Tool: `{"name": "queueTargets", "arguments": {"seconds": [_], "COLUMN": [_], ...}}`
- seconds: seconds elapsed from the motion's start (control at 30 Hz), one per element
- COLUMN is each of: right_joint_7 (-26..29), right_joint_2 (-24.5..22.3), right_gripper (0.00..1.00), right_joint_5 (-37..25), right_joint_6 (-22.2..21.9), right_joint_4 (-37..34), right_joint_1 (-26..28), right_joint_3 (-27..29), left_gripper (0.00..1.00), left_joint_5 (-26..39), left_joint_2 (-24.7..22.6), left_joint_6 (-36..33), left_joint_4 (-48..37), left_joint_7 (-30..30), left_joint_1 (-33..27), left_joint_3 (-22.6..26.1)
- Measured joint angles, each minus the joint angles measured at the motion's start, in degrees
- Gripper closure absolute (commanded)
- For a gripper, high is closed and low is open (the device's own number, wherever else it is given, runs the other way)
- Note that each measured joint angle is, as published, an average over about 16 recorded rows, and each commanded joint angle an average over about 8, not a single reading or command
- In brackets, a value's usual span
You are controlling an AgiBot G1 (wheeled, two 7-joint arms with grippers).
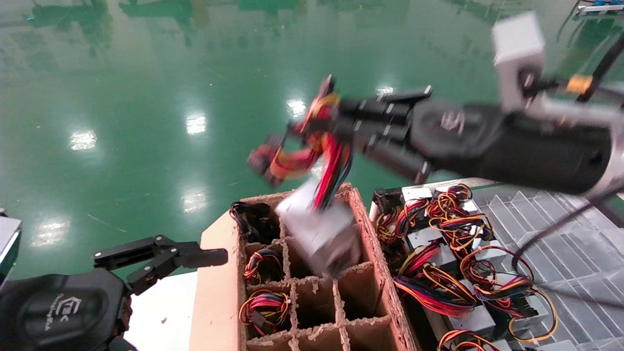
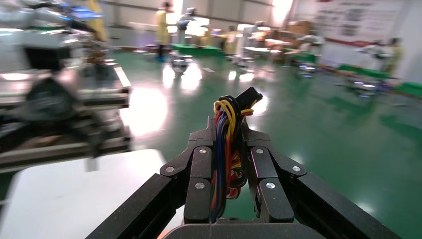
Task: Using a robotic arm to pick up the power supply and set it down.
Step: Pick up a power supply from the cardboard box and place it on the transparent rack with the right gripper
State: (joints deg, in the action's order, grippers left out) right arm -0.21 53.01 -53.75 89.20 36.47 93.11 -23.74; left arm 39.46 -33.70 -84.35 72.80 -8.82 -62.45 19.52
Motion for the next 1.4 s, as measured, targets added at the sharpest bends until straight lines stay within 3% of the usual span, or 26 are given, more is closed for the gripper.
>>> {"name": "queueTargets", "arguments": {"seconds": [0.47, 0.83, 0.93, 1.2, 1.4], "right_joint_7": [-7.2, -11.5, -12.7, -15.5, -17.0], "right_joint_2": [0.0, -1.3, -1.9, -3.1, -4.1], "right_gripper": [1.0, 1.0, 1.0, 1.0, 1.0], "right_joint_5": [-4.3, -5.0, -4.9, -4.5, -4.3], "right_joint_6": [-11.6, -20.3, -22.1, -25.8, -27.6], "right_joint_4": [-24.2, -32.9, -34.1, -36.1, -36.7], "right_joint_1": [13.1, 15.8, 15.8, 14.7, 13.7], "right_joint_3": [-0.4, -0.2, -0.1, 0.3, 0.4], "left_gripper": [0.51, 0.48, 0.42, 0.05, 0.0], "left_joint_5": [0.0, 0.0, 0.0, 0.0, 0.0], "left_joint_2": [0.0, 0.0, 0.0, 0.0, 0.0], "left_joint_6": [0.0, 0.0, 0.0, 0.0, 0.0], "left_joint_4": [0.0, 0.0, 0.0, 0.0, 0.0], "left_joint_7": [0.0, 0.0, 0.0, 0.0, 0.0], "left_joint_1": [0.0, 0.0, 0.0, 0.0, 0.0], "left_joint_3": [0.0, 0.0, 0.0, 0.0, 0.0]}}
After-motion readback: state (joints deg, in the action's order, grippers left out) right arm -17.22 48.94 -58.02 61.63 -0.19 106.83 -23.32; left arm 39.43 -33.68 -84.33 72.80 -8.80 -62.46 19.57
